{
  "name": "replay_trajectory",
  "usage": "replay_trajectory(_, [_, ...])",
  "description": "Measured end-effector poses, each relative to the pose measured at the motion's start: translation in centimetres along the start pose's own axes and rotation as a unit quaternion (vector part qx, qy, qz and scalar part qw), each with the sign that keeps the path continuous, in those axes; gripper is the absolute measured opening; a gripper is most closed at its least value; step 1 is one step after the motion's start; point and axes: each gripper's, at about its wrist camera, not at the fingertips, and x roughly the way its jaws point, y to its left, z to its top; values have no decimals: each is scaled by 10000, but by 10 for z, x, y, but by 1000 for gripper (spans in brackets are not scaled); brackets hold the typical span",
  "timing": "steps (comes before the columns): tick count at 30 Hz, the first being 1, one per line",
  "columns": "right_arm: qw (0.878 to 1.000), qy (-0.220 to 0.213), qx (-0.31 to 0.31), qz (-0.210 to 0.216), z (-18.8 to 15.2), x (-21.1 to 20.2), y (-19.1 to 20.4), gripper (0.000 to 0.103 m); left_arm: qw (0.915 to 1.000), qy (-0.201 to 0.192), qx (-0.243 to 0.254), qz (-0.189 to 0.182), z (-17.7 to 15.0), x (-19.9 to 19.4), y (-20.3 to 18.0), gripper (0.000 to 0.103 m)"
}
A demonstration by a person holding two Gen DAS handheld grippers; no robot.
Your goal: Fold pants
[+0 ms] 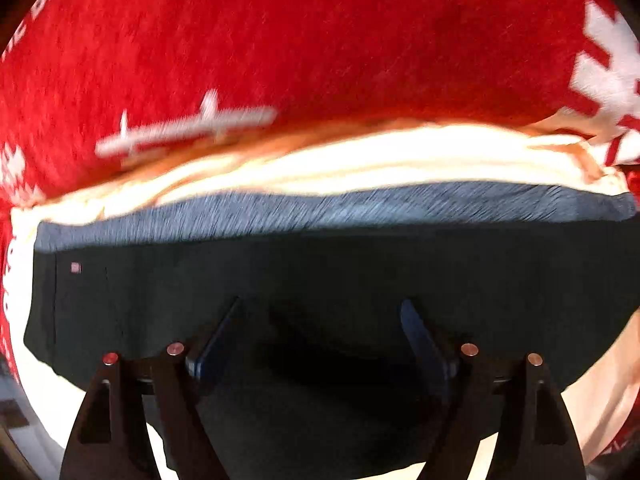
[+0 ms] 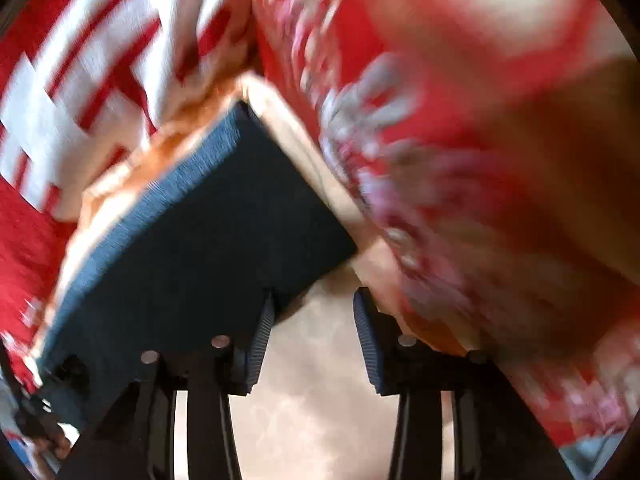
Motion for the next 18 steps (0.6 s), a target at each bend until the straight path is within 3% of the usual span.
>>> replay_trajectory(4, [9923, -48, -1073, 613, 11, -3, 51, 43, 9997, -226, 100, -8, 30, 4, -23, 81])
replay_trajectory(6, [9858, 104, -1412, 903, 22, 15, 82, 43, 9997, -214, 26, -85, 41, 15, -34, 81])
replay_trajectory(10, [9724, 473, -1948, 1190, 24, 64, 142, 43, 9997, -199, 13, 130, 51, 41, -45, 81])
replay_trajectory(12, [9689, 638, -2188, 962, 21, 84, 154, 40, 9995, -245, -106, 186, 58, 46, -41, 81])
replay_trajectory(14, [9685, 382, -2327, 801, 26, 87, 151, 31, 9991, -231, -291, 214, 60, 48, -24, 81])
replay_trajectory(18, [9812, 221, -1860, 460, 50, 81, 119, 28, 9973, -136, -490, 536, 57, 37, 17, 81])
